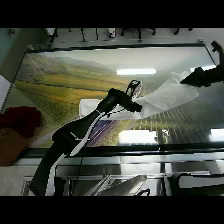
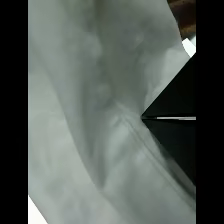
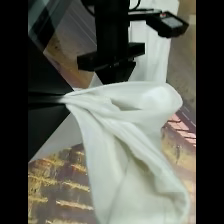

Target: Fold the shirts.

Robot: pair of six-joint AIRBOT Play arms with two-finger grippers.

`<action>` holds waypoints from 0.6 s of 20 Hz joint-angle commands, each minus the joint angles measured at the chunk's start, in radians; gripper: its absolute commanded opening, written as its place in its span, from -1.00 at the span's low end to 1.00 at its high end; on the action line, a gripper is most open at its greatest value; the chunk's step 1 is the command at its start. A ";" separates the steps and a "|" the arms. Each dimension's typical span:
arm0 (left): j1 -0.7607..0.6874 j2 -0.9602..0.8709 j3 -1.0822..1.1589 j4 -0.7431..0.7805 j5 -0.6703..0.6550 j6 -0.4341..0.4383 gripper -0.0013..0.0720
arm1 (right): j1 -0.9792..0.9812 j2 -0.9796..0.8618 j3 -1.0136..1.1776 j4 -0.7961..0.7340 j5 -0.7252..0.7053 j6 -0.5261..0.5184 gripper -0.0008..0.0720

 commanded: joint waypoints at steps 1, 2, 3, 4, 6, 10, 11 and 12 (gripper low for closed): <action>0.006 -0.019 -0.016 -0.090 -0.055 -0.014 -0.93 | 0.024 0.036 0.067 0.034 -0.027 0.039 -0.91; 0.006 -0.019 -0.015 -0.118 -0.067 -0.013 -0.93 | 0.042 0.035 0.067 0.034 -0.027 0.039 -0.91; 0.007 -0.019 -0.013 -0.141 -0.078 -0.011 -0.93 | 0.060 0.034 0.067 0.035 -0.027 0.039 -0.91; 0.010 -0.018 -0.014 -0.158 -0.085 -0.011 -0.93 | 0.080 0.031 0.067 0.036 -0.027 0.039 -0.91; 0.031 0.002 -0.014 -0.166 -0.055 -0.011 -0.93 | 0.110 0.027 0.067 0.036 -0.027 0.040 -0.91; 0.162 0.166 -0.014 -0.166 0.176 0.008 -0.93 | 0.143 0.026 0.066 0.040 -0.026 0.075 -0.91; 0.207 0.230 -0.014 -0.166 0.239 0.040 -0.93 | 0.159 0.026 0.066 0.040 -0.019 0.086 -0.91; 0.262 0.304 -0.014 -0.161 0.300 0.066 -0.93 | 0.183 0.026 0.066 0.040 0.002 0.108 -0.91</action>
